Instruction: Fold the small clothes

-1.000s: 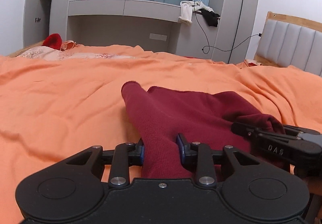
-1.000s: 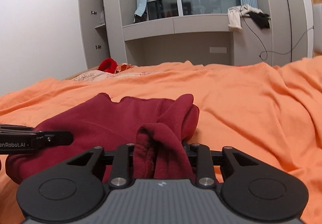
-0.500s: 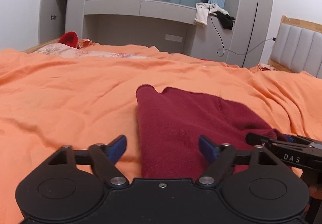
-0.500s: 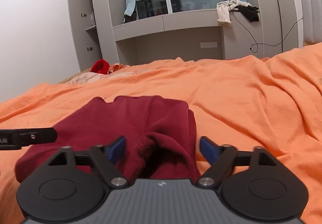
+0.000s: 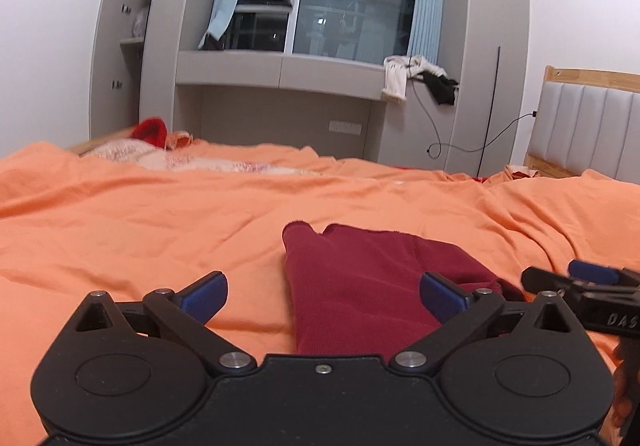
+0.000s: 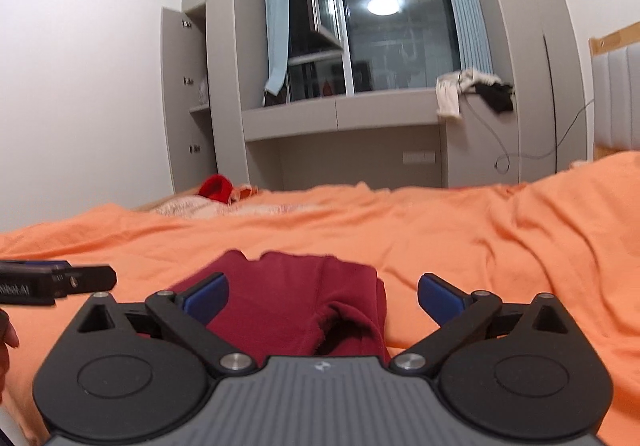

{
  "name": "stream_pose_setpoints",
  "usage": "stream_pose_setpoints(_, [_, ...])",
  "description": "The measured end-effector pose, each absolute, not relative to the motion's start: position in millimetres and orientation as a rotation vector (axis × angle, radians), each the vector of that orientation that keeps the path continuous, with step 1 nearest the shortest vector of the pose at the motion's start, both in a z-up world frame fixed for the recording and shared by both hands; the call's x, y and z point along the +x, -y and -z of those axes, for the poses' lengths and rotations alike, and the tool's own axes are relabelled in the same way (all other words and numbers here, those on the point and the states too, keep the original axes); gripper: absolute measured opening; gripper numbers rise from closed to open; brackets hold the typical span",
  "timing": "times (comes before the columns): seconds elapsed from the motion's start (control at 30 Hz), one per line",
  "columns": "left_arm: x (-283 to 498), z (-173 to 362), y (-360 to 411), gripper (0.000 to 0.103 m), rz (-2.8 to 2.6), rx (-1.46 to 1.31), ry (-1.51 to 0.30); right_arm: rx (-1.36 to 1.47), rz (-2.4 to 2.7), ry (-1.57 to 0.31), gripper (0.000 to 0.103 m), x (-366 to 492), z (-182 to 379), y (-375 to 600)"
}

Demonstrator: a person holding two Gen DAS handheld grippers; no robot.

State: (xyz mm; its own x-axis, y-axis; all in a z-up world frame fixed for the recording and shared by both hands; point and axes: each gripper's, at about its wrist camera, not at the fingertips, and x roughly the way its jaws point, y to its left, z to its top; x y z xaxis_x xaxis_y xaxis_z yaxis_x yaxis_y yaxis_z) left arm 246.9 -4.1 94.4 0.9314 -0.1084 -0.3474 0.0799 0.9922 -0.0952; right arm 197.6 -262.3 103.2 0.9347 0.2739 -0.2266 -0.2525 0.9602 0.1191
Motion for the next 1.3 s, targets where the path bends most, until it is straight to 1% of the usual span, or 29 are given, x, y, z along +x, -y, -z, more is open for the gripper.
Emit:
stream_pose_setpoints(0.2, [198.1, -95.9, 6.6, 0.102, 0.087, -0.011, -0.27, 0.104, -0.273, -0.169, 0.103, 148.4, -111.5, 262.9])
stream_pose_setpoints(0.4, [142.1, -89.8, 5.8, 0.102, 0.076, 0.033, -0.179, 0.083, -0.265, -0.107, 0.103, 92.4, -105.9, 259.3])
stream_pose_setpoints(0.67, [81.4, -77.2, -0.5, 0.102, 0.078, 0.013, -0.133, 0.032, -0.239, -0.103, 0.103, 40.6, -87.7, 249.4])
stream_pose_setpoints(0.87, [67.1, -68.0, -6.4, 0.102, 0.074, -0.021, -0.163, 0.015, -0.225, -0.142, 0.103, 32.5, -79.7, 246.8])
stream_pose_setpoints(1.3, [70.2, -65.1, -7.6, 0.102, 0.07, -0.015, -0.184, 0.033, -0.211, -0.163, 0.103, 38.7, -75.1, 249.4])
